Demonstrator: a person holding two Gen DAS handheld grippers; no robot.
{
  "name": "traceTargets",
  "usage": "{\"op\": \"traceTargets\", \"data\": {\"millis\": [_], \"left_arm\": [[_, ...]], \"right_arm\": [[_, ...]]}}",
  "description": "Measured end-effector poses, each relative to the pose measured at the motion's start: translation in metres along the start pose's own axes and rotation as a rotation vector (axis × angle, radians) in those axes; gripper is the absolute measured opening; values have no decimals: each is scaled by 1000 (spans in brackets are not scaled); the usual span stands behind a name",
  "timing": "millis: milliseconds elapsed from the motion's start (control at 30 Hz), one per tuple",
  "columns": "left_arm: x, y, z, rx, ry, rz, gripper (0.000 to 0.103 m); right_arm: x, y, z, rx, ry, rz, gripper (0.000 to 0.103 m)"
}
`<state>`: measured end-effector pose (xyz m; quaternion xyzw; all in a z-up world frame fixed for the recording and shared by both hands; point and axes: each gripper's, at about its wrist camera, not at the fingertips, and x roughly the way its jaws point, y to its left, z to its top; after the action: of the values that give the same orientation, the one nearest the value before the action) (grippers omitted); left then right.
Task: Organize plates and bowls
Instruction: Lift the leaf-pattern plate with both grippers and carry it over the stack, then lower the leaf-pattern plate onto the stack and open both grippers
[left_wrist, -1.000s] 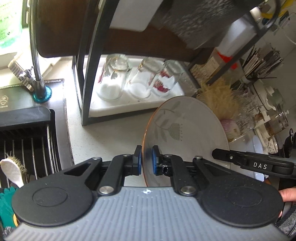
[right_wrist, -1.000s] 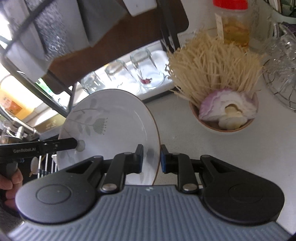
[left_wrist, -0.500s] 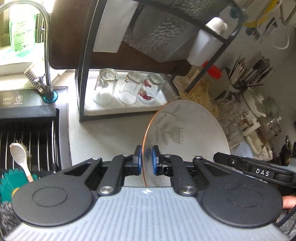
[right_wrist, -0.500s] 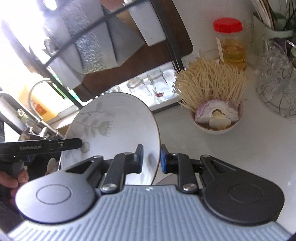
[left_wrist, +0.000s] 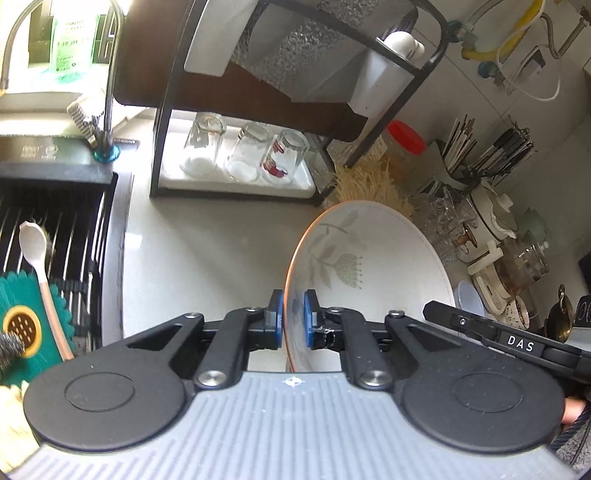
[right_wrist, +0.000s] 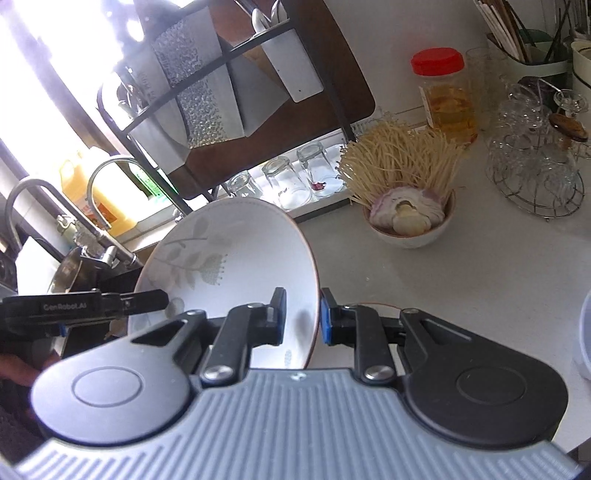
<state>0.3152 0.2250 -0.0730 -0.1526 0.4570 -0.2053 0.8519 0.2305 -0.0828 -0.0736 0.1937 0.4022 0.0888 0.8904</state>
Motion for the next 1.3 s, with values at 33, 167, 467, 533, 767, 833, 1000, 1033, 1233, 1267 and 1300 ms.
{"op": "traceTargets", "data": {"millis": [33,167,467,533,767,833,1000,1033,1233,1267,1300], "left_arm": [[0,-2,-4,-1,1,5,13],[4,-9,-18,-21,12,0,13],[47,-19,-46,-24,94,-16,13],[58,-21,-51,-21,117,-23,13],[87,-33,-65,6,202,-11,13],[95,-33,-68,3,221,-10,13],[106,-38,-66,39,233,24,13],[108,-38,-65,44,236,31,13],[112,-32,-61,38,254,41,13],[113,-34,-61,49,257,51,13],[114,-39,-61,70,264,72,13]], "right_arm": [[-2,-2,-3,1,0,5,22],[-6,-13,-12,12,12,-10,22],[-4,-43,-34,16,43,-91,22],[-1,-50,-39,20,51,-118,22],[6,-64,-50,3,77,-195,22],[10,-63,-52,-36,85,-226,22],[20,-68,-55,-46,106,-237,22],[21,-68,-56,-48,107,-233,22],[30,-64,-59,-94,107,-255,21],[31,-61,-60,-123,107,-267,21],[31,-57,-60,-153,104,-266,19]]}}
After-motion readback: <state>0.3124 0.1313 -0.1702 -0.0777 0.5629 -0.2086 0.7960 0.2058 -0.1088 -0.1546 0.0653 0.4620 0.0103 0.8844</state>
